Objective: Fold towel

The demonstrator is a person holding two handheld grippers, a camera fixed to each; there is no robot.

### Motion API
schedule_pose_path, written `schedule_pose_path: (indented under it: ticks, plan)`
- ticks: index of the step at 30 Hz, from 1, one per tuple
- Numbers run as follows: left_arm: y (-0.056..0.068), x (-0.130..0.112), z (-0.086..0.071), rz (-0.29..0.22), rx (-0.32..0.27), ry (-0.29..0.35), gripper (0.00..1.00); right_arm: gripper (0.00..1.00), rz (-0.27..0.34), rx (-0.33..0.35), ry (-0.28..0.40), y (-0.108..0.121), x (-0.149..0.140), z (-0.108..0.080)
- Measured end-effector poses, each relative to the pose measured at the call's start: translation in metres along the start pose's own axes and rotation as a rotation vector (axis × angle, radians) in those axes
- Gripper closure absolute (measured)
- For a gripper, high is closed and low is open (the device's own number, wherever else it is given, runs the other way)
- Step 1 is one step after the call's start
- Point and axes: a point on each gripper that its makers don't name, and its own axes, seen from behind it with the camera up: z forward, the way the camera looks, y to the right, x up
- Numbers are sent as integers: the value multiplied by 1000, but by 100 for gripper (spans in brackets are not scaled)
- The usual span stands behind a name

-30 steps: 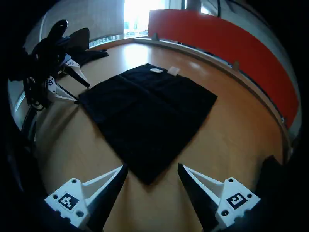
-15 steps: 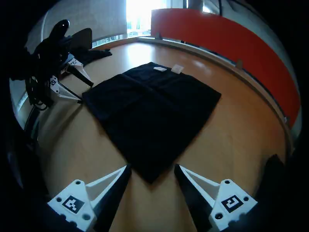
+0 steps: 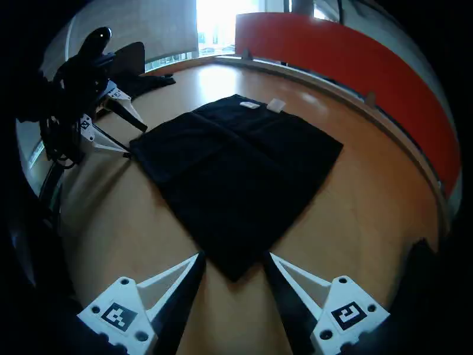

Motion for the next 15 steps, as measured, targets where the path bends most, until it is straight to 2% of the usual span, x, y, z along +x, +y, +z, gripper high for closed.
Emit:
schedule_pose_path:
  ticks: [10, 15]
  plan:
    - [-3, 1, 1, -17, 25, -23, 21, 40, -12, 11, -5, -3, 0, 1]
    - [-3, 1, 0, -19, 26, -31, 31, 51, -15, 14, -7, -4, 0, 0]
